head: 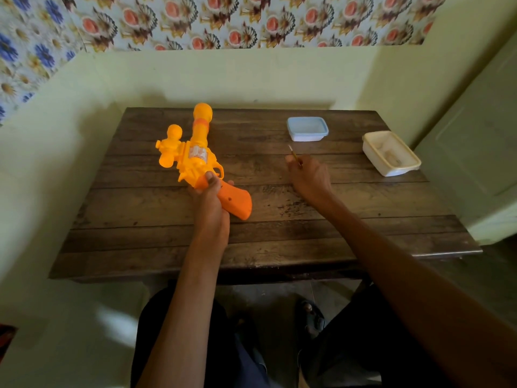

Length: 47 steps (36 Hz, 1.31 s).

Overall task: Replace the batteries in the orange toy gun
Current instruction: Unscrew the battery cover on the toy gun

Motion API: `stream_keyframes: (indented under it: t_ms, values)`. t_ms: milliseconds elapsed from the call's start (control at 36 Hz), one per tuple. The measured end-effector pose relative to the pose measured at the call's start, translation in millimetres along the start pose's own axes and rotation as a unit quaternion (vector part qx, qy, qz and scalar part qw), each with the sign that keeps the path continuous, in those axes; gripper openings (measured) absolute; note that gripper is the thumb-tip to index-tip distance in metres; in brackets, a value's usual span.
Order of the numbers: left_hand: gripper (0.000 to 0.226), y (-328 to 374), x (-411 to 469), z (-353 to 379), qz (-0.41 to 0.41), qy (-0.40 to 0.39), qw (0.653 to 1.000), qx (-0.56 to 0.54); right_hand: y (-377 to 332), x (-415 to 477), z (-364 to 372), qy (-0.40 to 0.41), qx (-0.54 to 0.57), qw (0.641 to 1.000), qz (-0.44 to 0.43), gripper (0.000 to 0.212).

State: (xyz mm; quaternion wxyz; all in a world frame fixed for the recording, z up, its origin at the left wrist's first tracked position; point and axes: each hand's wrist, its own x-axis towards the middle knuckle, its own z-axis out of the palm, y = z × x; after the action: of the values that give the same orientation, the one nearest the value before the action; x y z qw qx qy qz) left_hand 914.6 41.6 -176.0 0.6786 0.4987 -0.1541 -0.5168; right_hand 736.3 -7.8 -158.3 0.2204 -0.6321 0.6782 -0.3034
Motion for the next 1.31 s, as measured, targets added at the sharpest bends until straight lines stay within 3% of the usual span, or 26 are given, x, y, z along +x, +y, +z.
stream_keyframes:
  t_ms: [361,500,1000,1167,1222,1306]
  values:
    - [0.043,-1,1,0,-0.002,-0.005,1.000,0.011,-3,10,13,-0.001,-0.084,0.996,0.014,0.019]
    - [0.030,-1,0,-2,-0.007,-0.010,1.000,0.005,18,-1,-9,-0.007,-0.072,0.996,0.048,0.015]
    - [0.050,-8,7,-2,-0.007,-0.011,1.000,-0.015,42,-12,-51,-0.032,-0.042,0.991,0.125,0.026]
    - [0.048,-6,5,1,-0.021,-0.011,1.000,-0.016,16,-33,-50,-0.028,0.052,0.997,0.046,0.010]
    - [0.038,-3,2,3,-0.026,-0.021,0.999,-0.027,-2,-43,-45,-0.049,0.087,0.995,0.008,0.006]
    - [0.026,3,-5,6,-0.046,-0.047,0.995,-0.077,-25,-55,-31,-0.081,0.119,0.988,-0.050,0.017]
